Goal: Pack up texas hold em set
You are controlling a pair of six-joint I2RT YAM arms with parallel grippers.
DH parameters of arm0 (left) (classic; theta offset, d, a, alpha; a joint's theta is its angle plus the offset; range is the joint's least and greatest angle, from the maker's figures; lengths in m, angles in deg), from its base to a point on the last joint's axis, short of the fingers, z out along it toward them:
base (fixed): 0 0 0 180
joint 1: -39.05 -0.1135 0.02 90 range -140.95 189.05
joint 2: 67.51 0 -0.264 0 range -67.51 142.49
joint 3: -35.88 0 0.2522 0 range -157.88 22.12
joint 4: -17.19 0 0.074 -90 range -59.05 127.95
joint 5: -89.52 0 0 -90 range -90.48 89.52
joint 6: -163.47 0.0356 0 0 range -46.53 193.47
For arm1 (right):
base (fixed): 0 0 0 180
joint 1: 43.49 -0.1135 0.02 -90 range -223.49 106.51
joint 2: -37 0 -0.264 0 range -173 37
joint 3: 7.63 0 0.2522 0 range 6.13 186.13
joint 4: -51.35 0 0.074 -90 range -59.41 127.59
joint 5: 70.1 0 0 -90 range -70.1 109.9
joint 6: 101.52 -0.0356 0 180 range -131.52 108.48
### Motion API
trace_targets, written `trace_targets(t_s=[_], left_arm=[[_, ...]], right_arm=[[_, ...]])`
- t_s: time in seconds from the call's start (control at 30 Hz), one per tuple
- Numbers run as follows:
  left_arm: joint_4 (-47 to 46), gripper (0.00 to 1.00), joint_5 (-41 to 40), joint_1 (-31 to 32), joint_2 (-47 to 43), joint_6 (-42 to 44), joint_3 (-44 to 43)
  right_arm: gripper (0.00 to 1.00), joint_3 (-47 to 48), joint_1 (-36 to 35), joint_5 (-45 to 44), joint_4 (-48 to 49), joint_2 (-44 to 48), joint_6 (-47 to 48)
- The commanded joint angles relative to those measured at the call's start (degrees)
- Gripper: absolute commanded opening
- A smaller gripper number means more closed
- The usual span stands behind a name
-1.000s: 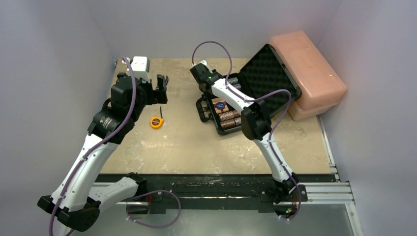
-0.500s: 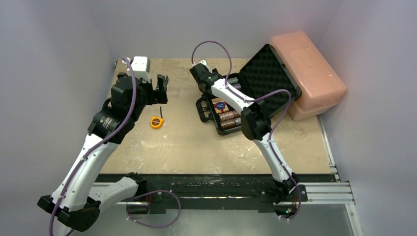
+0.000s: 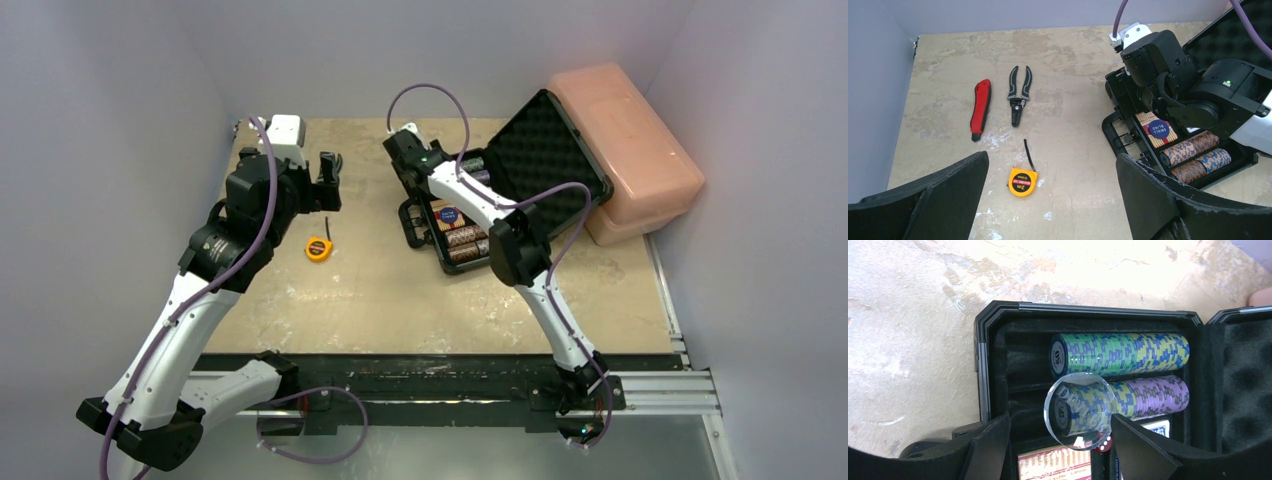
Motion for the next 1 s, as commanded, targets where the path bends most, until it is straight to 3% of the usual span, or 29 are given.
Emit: trace_targets(t_s=[0.0,0.27,0.7,0.97], left_arm=[[-2.08,1.00,0.30,-0.28,-0.03,0.66,-0.08],[-2.02,1.00,0.12,-0.24,-0.27,0.79,-0.08],[-1.97,1.00,0.21,-0.24,-0.32,0.89,-0.19],[-1.92,1.00,0.21,-0.24,-0.39,0.89,-0.34]], right_arm=[[0.77,-1.76,1.61,8.29,3.39,7.60,-5.08],[0.62,-11.91,9.10,21.41,9.42,16.19,-13.34],[0.31,-10.61,14.15,22.26,7.65,10.63,-14.28],[0.25,-10.59,14.21,23.94,7.31,8.22,-13.18]])
